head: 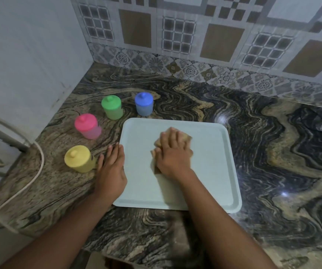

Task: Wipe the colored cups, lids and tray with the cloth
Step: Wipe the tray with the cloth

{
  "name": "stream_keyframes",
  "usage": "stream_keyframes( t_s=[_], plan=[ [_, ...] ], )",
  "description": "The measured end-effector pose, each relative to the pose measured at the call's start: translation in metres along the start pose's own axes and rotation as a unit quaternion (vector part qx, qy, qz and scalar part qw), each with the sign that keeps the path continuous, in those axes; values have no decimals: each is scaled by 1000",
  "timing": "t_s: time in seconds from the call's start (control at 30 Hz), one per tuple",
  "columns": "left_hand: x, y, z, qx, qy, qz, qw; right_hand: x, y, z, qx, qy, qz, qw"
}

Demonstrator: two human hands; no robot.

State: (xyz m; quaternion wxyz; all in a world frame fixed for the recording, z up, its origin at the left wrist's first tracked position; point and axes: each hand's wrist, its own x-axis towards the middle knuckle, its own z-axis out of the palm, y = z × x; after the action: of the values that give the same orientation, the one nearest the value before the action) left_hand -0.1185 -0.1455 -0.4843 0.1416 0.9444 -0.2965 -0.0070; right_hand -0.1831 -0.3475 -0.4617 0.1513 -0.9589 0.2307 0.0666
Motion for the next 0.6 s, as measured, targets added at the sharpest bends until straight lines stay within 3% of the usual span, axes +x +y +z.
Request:
stream_keyframes(
  t_s=[0.17,0.23,0.3,0.37,0.43,0.53,0.6],
  plan=[
    [1,-3,6,-5,5,-7,1000,14,-57,12,-8,-17,-188,982],
    [1,-3,7,-8,10,-10,1000,-27,-44,21,-3,-20,-246,969],
    [1,-2,5,-4,9,-10,1000,-72,-14,24,14,-30,-251,967],
    [1,0,4,-5,8,-7,1000,-102,24,20,20,-13,-185,982],
    [0,0,3,-8,13,-4,1000,-109,63,11,1,5,-58,998],
    [0,0,2,-17,10,2,1000,-72,88,-10,-16,39,107,993],
    [0,-1,2,-17,7,8,1000,-26,74,-21,2,29,152,988]
  ],
)
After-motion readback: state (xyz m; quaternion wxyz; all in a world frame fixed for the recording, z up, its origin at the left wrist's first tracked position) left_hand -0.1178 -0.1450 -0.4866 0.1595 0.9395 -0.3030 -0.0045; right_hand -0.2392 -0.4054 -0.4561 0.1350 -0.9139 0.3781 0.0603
